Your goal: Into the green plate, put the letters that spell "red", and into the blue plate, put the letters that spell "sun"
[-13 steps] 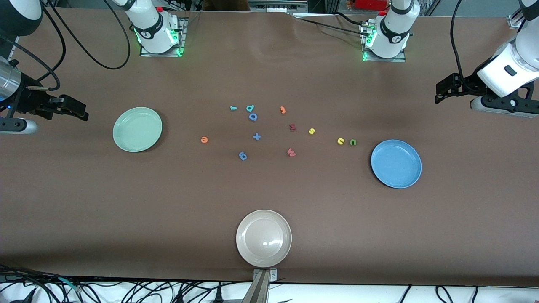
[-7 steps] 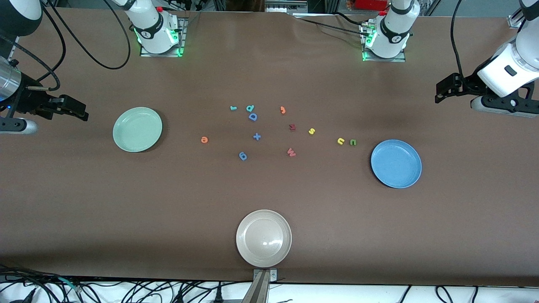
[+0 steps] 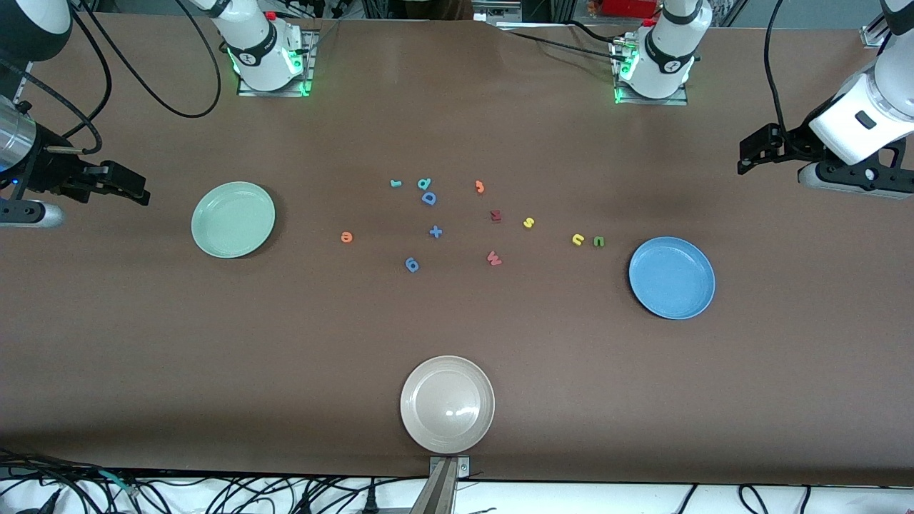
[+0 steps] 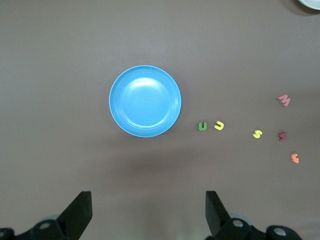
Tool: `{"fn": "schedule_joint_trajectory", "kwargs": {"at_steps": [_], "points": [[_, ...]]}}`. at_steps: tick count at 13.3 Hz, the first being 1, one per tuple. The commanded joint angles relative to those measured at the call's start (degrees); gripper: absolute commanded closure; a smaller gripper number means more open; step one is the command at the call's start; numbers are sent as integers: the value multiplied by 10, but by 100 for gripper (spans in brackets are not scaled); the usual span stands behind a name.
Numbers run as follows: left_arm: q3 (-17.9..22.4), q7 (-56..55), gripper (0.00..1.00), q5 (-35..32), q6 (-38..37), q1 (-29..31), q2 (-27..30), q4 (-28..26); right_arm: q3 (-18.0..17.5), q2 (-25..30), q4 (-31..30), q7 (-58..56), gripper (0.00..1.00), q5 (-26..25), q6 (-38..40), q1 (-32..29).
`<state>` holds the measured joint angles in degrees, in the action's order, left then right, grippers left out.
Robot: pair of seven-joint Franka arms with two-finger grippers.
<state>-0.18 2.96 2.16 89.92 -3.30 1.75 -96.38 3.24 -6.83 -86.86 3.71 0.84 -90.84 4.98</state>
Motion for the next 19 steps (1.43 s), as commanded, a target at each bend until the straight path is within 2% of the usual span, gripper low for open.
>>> {"fn": "schedule_joint_trajectory", "kwargs": {"at_steps": [1,19], "points": [[-2,-3,0,-19,-10,0,6,3,-4,3,4,8,0,-12,9,0],[-2,-3,0,-18,-10,1,6,3,-4,2,4,9,0,-16,8,11]]}}
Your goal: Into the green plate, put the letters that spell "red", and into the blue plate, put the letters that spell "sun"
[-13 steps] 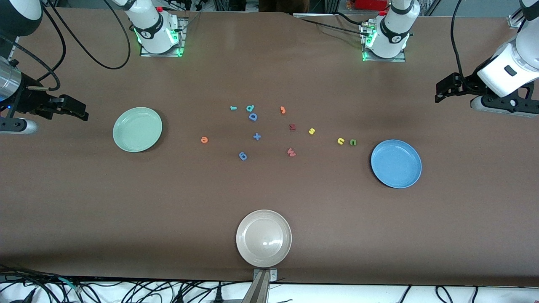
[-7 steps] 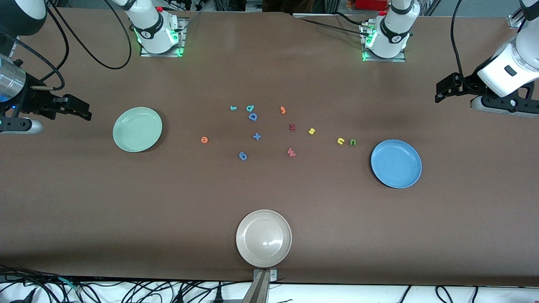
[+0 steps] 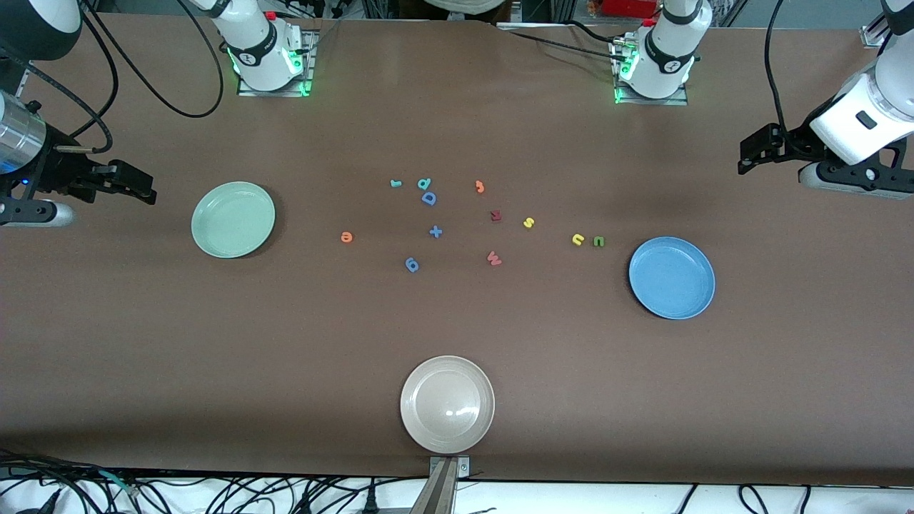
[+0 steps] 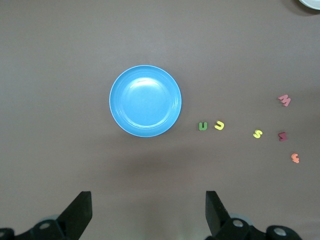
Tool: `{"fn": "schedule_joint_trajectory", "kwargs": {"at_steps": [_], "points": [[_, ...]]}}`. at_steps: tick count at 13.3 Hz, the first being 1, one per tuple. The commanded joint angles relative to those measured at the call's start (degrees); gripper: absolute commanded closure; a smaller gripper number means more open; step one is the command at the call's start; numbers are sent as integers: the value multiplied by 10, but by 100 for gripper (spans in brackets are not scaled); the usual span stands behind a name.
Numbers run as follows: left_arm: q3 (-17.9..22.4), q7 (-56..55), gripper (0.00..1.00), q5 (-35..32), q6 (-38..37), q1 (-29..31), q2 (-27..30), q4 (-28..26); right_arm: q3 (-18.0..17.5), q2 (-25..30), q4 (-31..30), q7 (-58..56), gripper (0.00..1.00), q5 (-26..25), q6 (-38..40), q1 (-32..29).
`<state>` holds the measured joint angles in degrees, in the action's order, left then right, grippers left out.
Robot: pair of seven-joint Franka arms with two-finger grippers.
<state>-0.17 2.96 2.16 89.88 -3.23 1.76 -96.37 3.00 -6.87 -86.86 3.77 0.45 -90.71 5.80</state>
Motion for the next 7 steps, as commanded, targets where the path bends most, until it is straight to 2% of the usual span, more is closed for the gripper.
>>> {"fn": "schedule_joint_trajectory", "kwargs": {"at_steps": [1,7], "points": [[-2,-3,0,-18,-9,1,6,3,-2,2,4,8,0,-13,7,3],[-2,-3,0,-19,-10,1,6,3,-3,2,4,40,0,-12,8,10]]}}
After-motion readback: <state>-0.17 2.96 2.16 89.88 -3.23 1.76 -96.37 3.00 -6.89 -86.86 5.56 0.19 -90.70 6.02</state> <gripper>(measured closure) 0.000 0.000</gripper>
